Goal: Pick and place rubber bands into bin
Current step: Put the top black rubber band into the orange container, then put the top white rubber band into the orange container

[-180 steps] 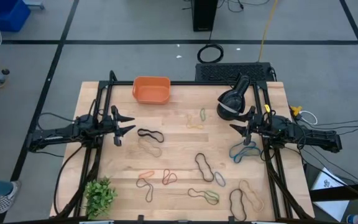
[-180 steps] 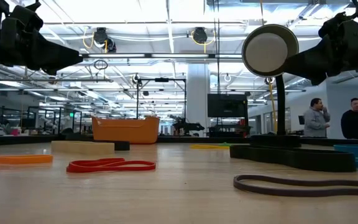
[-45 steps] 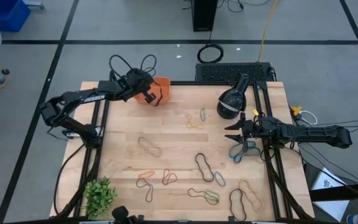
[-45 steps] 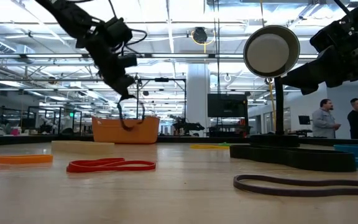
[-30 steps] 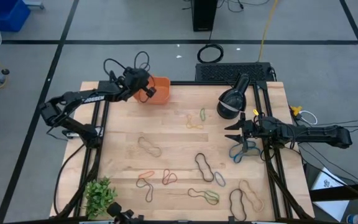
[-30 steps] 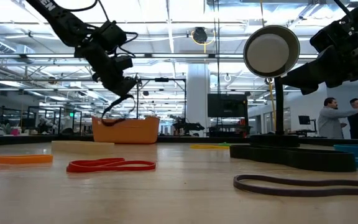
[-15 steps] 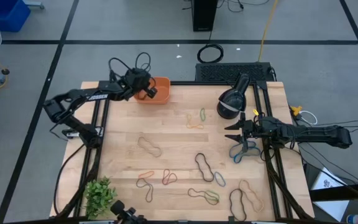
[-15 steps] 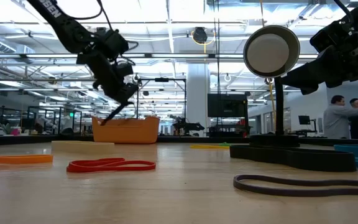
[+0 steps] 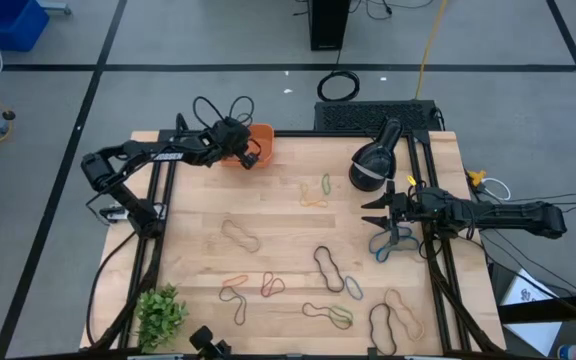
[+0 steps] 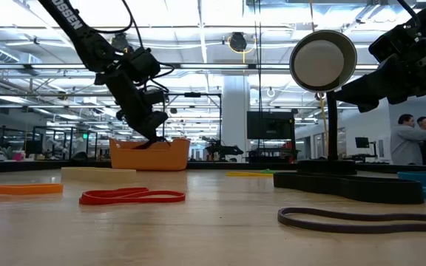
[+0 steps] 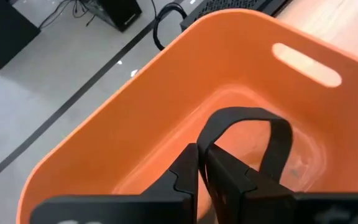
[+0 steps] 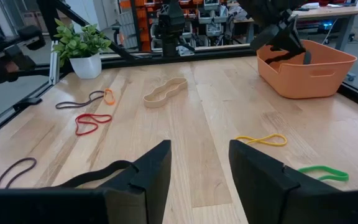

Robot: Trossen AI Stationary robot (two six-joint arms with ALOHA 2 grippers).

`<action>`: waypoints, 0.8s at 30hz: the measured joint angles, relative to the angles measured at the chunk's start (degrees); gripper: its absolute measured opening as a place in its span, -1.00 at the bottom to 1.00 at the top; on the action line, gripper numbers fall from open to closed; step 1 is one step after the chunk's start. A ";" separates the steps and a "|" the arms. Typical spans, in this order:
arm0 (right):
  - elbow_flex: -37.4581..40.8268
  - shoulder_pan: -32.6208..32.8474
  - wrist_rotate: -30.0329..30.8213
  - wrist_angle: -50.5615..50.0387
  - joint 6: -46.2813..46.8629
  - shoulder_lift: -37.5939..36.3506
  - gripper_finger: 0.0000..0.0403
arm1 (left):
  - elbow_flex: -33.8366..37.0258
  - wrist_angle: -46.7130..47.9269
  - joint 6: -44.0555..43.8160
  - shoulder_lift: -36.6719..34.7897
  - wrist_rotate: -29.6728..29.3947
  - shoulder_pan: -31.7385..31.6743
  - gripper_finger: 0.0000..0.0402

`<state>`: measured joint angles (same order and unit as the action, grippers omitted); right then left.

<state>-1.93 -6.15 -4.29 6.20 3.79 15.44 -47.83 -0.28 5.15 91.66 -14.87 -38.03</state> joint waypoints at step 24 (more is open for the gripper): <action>0.00 0.00 0.00 0.00 0.00 0.00 -0.23 | 0.00 0.53 -0.13 -0.30 -0.20 2.88 -0.13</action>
<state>-1.93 -6.15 -4.29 6.20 3.79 15.44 -47.83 0.25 5.02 91.35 -15.07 -35.15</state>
